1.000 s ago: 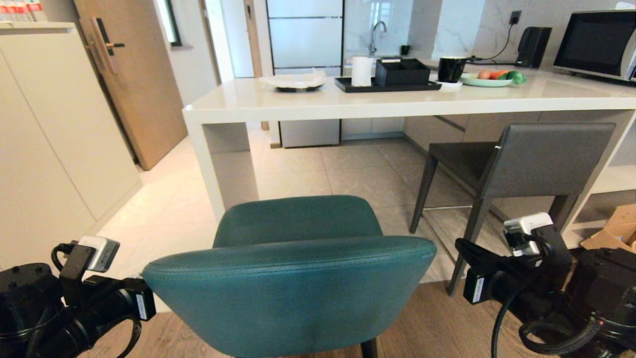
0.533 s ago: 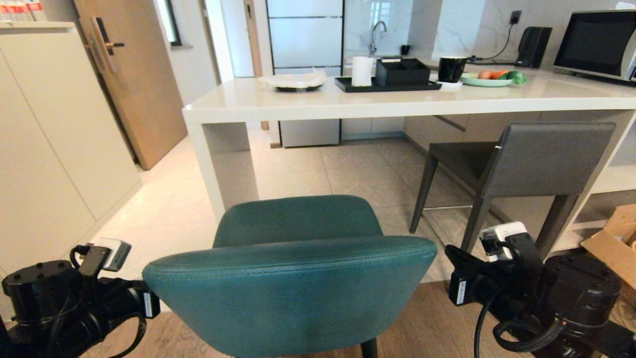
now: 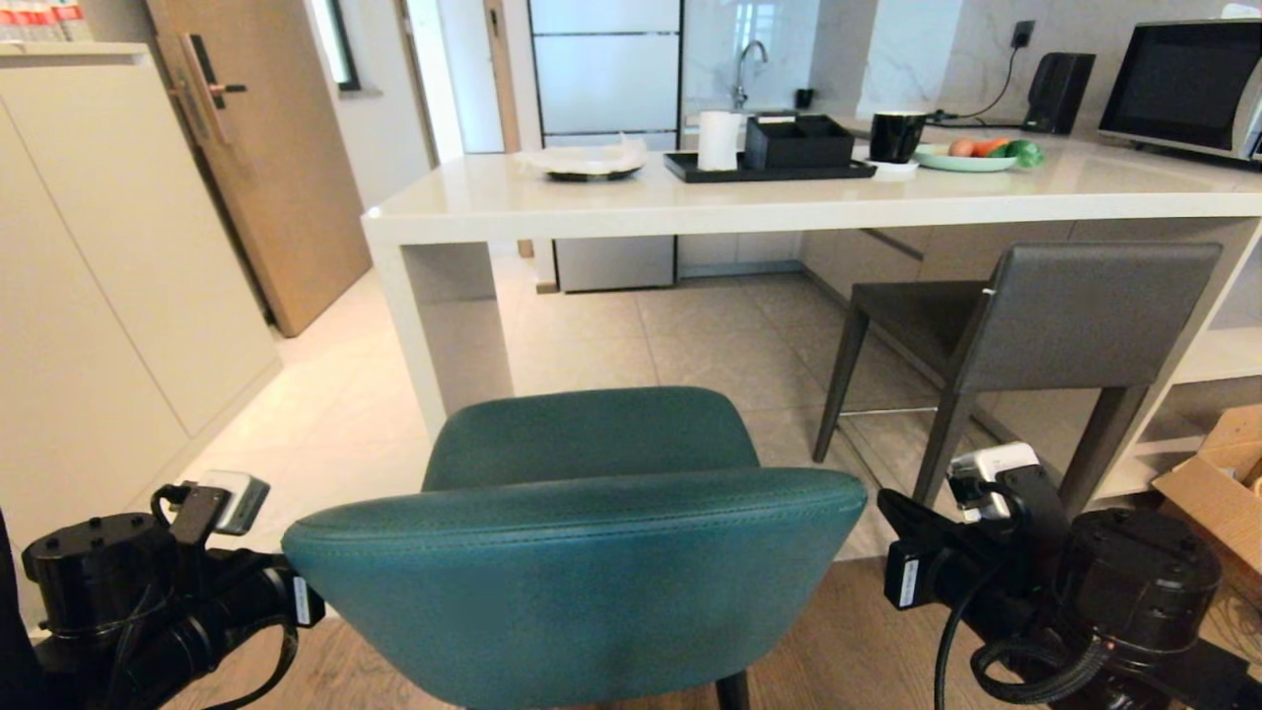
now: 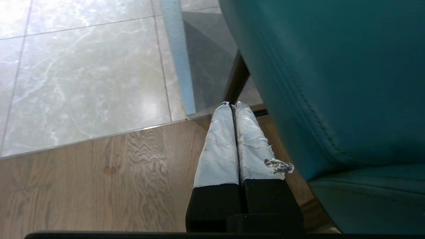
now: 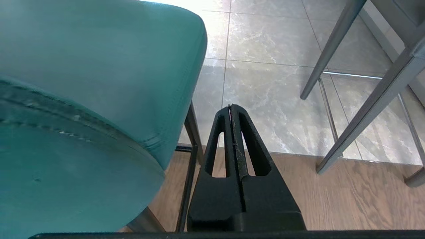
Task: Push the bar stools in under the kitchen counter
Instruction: Push the blue chair back under the dining table
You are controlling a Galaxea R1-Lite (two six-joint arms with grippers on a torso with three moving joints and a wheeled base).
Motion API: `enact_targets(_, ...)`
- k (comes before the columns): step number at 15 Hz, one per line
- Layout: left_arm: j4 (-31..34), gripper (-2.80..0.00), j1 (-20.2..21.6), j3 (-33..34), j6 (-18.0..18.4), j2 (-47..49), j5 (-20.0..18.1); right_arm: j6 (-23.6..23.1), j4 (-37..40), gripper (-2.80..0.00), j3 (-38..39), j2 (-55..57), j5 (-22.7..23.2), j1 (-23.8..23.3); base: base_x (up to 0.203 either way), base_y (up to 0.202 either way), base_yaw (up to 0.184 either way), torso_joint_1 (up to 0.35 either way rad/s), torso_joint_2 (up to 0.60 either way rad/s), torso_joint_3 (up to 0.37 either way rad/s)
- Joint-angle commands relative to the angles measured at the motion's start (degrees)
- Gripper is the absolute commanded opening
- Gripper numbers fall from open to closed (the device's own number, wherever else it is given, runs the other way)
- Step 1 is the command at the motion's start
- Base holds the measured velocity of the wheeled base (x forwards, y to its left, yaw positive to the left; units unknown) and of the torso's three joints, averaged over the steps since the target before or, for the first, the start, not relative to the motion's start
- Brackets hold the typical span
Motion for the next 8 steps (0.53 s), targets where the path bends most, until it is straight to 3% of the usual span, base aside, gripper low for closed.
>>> enact_targets(1, -0.48, -2.80, -0.07, -0.15, 0.02, -0.08, -0.06, 1.47, -0.48, -2.80, 0.22, -0.17, -0.13, 0.18, 0.000, 0.000, 0.000, 0.000, 0.00, 0.000)
enact_targets(4, -0.48, -2.80, -0.08, -0.15, 0.02, 0.01, -0.06, 1.61, -0.48, -2.80, -0.15, -0.03, -0.13, 0.18, 0.000, 0.000, 0.000, -0.029, 0.08, 0.071)
enact_targets(8, -0.48, -2.80, -0.08, -0.24, 0.02, -0.07, -0.06, 1.70, -0.48, -2.80, -0.24, 0.00, -0.13, 0.18, 0.000, 0.000, 0.000, -0.096, 0.35, 0.252)
